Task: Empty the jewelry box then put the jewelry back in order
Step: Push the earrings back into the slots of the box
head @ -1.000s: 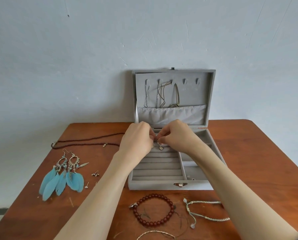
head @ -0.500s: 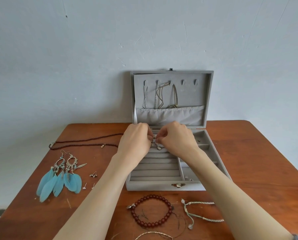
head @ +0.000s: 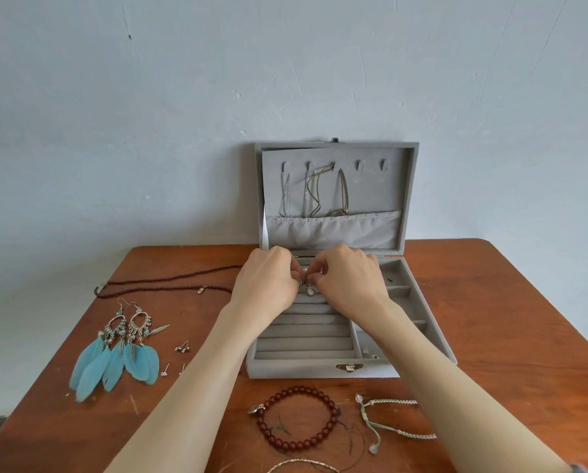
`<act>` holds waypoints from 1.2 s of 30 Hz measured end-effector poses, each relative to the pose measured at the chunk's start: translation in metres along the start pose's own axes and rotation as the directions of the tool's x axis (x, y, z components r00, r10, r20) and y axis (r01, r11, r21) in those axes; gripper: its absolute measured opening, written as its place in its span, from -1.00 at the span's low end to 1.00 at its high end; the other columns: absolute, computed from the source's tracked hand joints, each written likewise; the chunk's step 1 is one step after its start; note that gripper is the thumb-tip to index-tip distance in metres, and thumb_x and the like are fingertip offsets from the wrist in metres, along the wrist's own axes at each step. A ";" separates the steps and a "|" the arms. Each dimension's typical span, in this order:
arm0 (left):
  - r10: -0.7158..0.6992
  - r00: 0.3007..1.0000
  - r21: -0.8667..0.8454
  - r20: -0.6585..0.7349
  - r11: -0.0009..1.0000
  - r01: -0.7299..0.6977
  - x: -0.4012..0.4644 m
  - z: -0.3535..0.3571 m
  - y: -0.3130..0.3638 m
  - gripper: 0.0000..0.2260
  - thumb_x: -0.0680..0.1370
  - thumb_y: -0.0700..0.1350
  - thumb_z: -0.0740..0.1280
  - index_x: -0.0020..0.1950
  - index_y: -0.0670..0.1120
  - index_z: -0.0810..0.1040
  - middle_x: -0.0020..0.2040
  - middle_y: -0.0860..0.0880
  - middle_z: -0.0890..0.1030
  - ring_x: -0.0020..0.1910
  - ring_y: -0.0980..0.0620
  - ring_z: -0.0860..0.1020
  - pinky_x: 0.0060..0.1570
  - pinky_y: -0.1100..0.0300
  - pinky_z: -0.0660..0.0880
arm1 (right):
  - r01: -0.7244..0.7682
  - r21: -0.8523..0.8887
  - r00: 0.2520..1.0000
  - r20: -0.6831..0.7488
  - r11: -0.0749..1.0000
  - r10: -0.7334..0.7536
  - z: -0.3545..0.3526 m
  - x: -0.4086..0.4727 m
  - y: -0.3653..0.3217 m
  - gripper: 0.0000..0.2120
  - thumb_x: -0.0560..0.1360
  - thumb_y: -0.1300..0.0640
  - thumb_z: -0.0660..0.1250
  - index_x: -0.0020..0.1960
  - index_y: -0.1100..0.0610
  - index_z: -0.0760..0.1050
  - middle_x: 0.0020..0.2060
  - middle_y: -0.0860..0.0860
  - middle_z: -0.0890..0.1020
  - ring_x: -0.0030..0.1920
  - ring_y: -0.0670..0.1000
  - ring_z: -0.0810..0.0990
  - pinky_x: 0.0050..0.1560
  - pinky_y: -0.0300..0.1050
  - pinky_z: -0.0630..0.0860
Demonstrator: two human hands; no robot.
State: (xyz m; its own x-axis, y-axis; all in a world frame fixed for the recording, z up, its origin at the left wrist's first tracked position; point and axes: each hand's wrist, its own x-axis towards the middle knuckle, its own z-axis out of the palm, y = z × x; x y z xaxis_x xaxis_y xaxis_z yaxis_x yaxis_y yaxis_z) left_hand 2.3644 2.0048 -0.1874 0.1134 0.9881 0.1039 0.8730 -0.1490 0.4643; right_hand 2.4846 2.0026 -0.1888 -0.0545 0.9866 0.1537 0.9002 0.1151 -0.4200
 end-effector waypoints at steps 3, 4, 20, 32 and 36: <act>-0.009 1.000 -0.004 -0.010 1.000 0.009 0.001 0.000 -0.001 -0.82 0.53 -0.21 0.23 -0.07 -0.08 0.63 -0.06 -0.10 0.63 -0.02 -0.05 0.55 -0.07 0.06 0.52 | 0.005 -0.009 1.000 -0.010 1.000 -0.005 0.000 0.000 0.001 -0.86 0.47 0.11 0.30 -0.04 -0.02 0.61 -0.03 0.03 0.64 0.07 0.10 0.53 0.10 -0.05 0.27; -0.012 1.000 -0.008 -0.014 1.000 0.012 0.001 0.000 -0.001 -0.83 0.54 -0.20 0.24 -0.05 -0.07 0.63 -0.05 -0.11 0.63 0.00 -0.06 0.55 -0.05 0.06 0.52 | 0.006 -0.010 1.000 -0.014 1.000 -0.006 0.001 -0.001 0.001 -0.86 0.47 0.11 0.29 -0.04 -0.02 0.61 -0.03 0.03 0.64 0.06 0.10 0.53 0.10 -0.05 0.27; 0.014 0.997 0.068 -0.075 0.998 -0.009 0.000 0.003 -0.001 -0.90 0.54 -0.13 0.27 0.02 -0.06 0.54 -0.04 -0.09 0.60 0.04 -0.05 0.49 -0.13 0.15 0.40 | 0.054 -0.014 0.997 -0.047 0.998 -0.054 0.003 -0.005 0.004 -0.81 0.48 0.12 0.27 0.01 -0.05 0.62 -0.02 0.01 0.63 0.08 0.08 0.51 0.02 -0.09 0.18; 0.052 0.999 0.016 0.005 0.998 -0.052 0.001 -0.009 -0.009 -0.89 0.51 -0.18 0.32 -0.06 -0.01 0.62 -0.06 -0.04 0.62 -0.08 0.01 0.56 -0.18 0.21 0.42 | 0.103 -0.021 0.994 -0.040 0.994 -0.104 0.003 -0.011 0.010 -0.77 0.52 0.03 0.25 0.14 -0.10 0.57 0.04 0.01 0.54 0.16 0.07 0.44 0.03 -0.07 0.15; 0.088 0.990 0.019 0.106 0.996 -0.090 0.002 -0.019 -0.017 -0.81 0.48 -0.15 0.39 0.03 0.09 0.64 -0.01 0.01 0.61 -0.06 0.05 0.55 -0.14 0.24 0.42 | 0.119 -0.005 0.992 -0.050 0.993 -0.119 0.001 -0.013 0.012 -0.76 0.51 -0.01 0.26 0.15 -0.13 0.56 0.00 -0.01 0.52 0.14 0.05 0.44 -0.01 -0.09 0.11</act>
State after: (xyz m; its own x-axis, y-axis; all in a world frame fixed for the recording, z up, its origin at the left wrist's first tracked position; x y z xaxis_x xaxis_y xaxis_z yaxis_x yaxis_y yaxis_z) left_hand 2.3404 2.0091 -0.1783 0.2396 0.9696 0.0502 0.8682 -0.2371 0.4360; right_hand 2.4960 1.9910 -0.1967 -0.1392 0.9589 0.2472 0.8896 0.2308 -0.3942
